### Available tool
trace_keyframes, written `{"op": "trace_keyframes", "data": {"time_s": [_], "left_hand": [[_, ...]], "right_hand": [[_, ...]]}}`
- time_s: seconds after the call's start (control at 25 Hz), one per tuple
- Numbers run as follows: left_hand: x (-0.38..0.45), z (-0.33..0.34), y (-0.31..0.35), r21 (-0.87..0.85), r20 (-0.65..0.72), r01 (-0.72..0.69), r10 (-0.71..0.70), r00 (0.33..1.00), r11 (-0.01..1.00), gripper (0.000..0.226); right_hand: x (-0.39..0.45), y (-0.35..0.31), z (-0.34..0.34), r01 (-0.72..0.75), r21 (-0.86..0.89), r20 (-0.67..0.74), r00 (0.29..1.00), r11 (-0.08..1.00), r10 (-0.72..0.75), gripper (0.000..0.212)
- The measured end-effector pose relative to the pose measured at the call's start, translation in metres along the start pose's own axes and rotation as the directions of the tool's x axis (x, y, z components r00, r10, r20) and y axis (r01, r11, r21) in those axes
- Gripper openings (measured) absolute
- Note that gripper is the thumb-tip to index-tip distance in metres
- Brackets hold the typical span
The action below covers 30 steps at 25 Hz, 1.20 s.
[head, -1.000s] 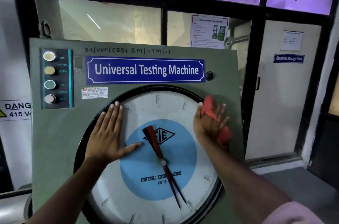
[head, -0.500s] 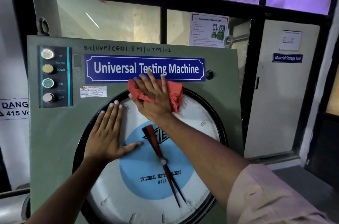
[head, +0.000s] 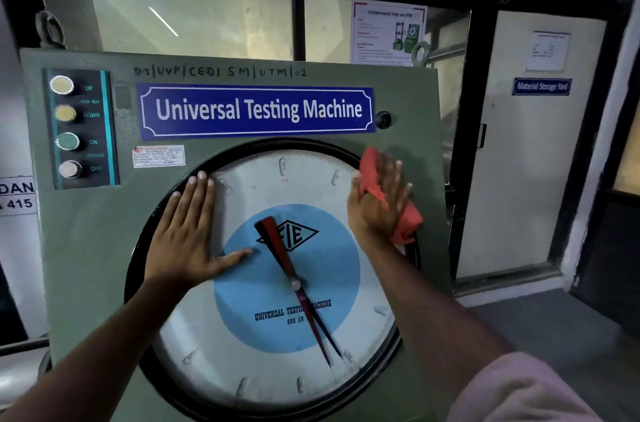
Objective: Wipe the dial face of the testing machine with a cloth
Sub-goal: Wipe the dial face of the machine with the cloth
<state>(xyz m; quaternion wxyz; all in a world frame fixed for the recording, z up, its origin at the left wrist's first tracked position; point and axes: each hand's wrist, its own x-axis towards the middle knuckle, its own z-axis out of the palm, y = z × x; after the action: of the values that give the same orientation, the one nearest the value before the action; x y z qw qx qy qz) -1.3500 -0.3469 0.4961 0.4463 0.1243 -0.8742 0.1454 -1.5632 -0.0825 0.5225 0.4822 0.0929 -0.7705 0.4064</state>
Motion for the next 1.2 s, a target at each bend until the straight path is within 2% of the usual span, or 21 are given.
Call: {"op": "trace_keyframes", "data": {"time_s": [0.12, 0.24, 0.32, 0.44, 0.52, 0.64, 0.76, 0.84, 0.92, 1.0, 1.2], "left_hand": [[0.001, -0.002, 0.001, 0.009, 0.021, -0.007, 0.007, 1.000, 1.000, 0.142], [-0.001, -0.001, 0.001, 0.023, 0.011, -0.002, 0.002, 1.000, 1.000, 0.142], [0.001, -0.001, 0.000, 0.019, 0.011, 0.000, -0.001, 1.000, 1.000, 0.142], [-0.001, 0.002, -0.001, 0.014, 0.000, -0.004, 0.004, 1.000, 1.000, 0.142], [0.000, 0.005, -0.002, 0.008, -0.007, -0.008, 0.008, 1.000, 1.000, 0.142], [0.000, 0.005, -0.002, 0.003, -0.010, -0.016, 0.016, 1.000, 1.000, 0.141], [-0.002, -0.004, 0.003, 0.002, 0.050, -0.001, 0.001, 0.999, 1.000, 0.139], [-0.002, -0.015, 0.008, -0.005, 0.097, 0.020, -0.019, 0.995, 1.000, 0.138], [-0.002, -0.031, 0.015, -0.017, 0.155, 0.029, -0.026, 0.988, 0.999, 0.135], [0.001, -0.050, 0.024, -0.028, 0.178, 0.035, -0.030, 0.984, 0.999, 0.134], [0.012, -0.114, 0.053, -0.058, 0.203, 0.083, -0.070, 0.977, 0.995, 0.131]], "right_hand": [[-0.040, 0.031, -0.004, -0.098, -0.133, 0.086, 0.990, 0.986, 0.109, 0.072], [-0.061, 0.024, -0.001, -0.219, -0.081, 0.111, 0.967, 0.972, 0.228, 0.075], [-0.053, -0.004, 0.003, -0.221, -0.078, 0.114, 0.967, 0.972, 0.229, 0.074], [-0.049, -0.047, 0.011, 0.027, -0.085, 0.172, 0.985, 0.996, -0.012, 0.075], [-0.060, -0.063, 0.016, 0.225, -0.045, 0.196, 0.957, 0.973, -0.213, 0.073], [-0.085, -0.060, 0.014, 0.524, 0.023, 0.264, 0.818, 0.851, -0.511, 0.071], [-0.090, -0.039, 0.000, 0.650, 0.098, 0.354, 0.685, 0.753, -0.637, 0.068], [-0.086, -0.029, -0.020, 0.605, 0.091, 0.428, 0.693, 0.791, -0.580, 0.067], [-0.073, -0.024, -0.041, 0.502, 0.027, 0.474, 0.755, 0.864, -0.454, 0.067], [-0.053, -0.026, -0.061, 0.427, -0.010, 0.509, 0.781, 0.904, -0.363, 0.066], [-0.015, -0.049, -0.111, 0.493, 0.017, 0.557, 0.718, 0.870, -0.418, 0.066]]}}
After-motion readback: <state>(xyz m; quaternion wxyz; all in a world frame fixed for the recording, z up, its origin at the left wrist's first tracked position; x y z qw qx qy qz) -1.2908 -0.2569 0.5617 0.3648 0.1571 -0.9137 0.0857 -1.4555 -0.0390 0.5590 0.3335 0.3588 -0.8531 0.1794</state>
